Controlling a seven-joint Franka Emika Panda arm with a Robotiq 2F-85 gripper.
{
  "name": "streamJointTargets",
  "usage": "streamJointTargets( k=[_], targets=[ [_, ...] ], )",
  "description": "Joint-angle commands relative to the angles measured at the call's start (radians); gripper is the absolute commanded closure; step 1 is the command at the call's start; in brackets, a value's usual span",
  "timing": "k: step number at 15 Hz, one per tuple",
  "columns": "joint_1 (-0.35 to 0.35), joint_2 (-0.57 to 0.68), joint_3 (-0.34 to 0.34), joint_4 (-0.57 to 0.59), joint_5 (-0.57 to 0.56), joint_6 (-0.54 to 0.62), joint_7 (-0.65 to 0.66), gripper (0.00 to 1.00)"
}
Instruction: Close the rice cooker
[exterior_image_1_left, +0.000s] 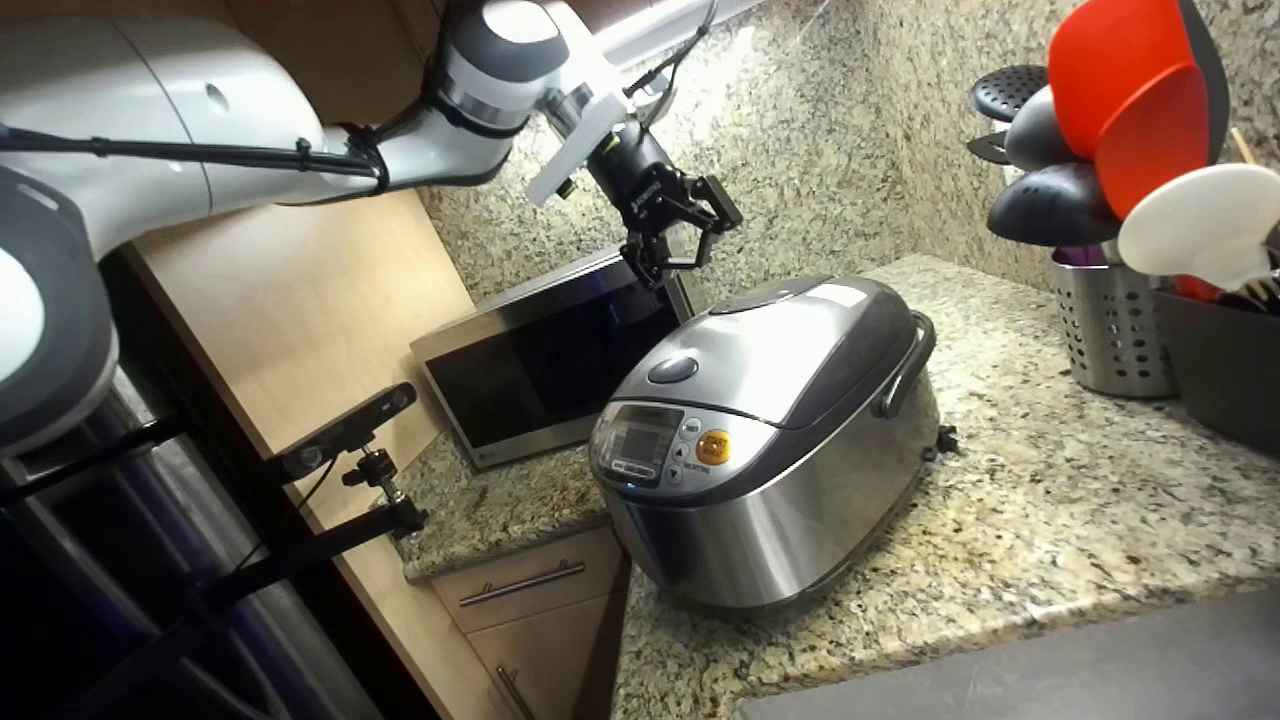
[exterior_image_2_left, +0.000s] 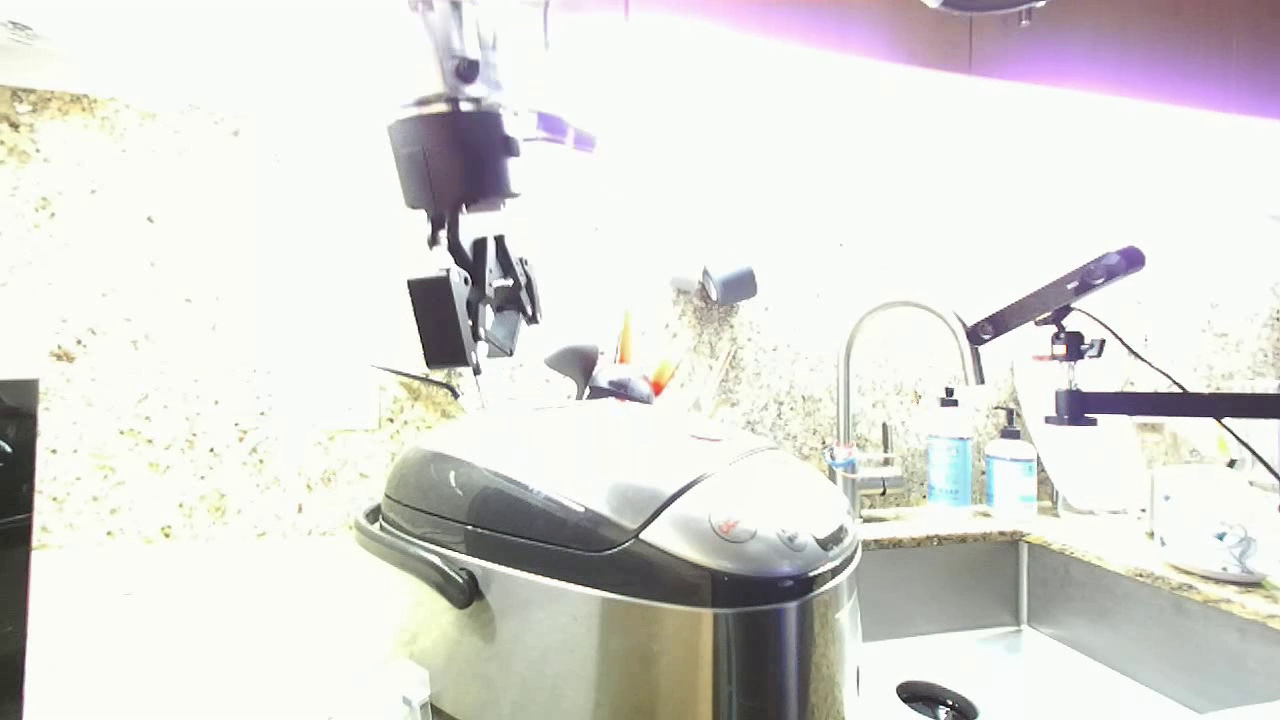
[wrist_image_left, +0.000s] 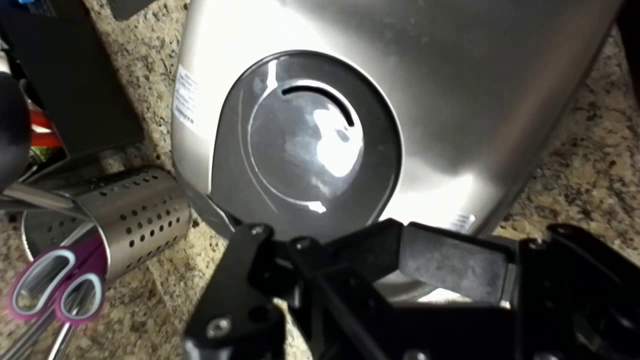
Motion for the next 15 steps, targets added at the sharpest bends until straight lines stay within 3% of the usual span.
streamJointTargets(
  k=[1, 9, 10, 11, 12, 15],
  targets=[
    [0.015, -0.046, 0.015, 0.062, 0.021, -0.052, -0.023, 1.00],
    [0.024, -0.087, 0.009, 0.065, -0.009, -0.078, -0.027, 1.00],
    [0.033, -0.088, -0.005, 0.065, -0.031, -0.068, -0.021, 0.75],
    [0.036, -0.091, -0.007, 0.065, -0.042, -0.064, -0.026, 0.73],
    [0.023, -0.072, 0.012, 0.065, -0.023, -0.059, -0.004, 0.92],
    [0.029, -0.078, 0.010, 0.065, -0.038, -0.058, -0.004, 0.73]
  ],
)
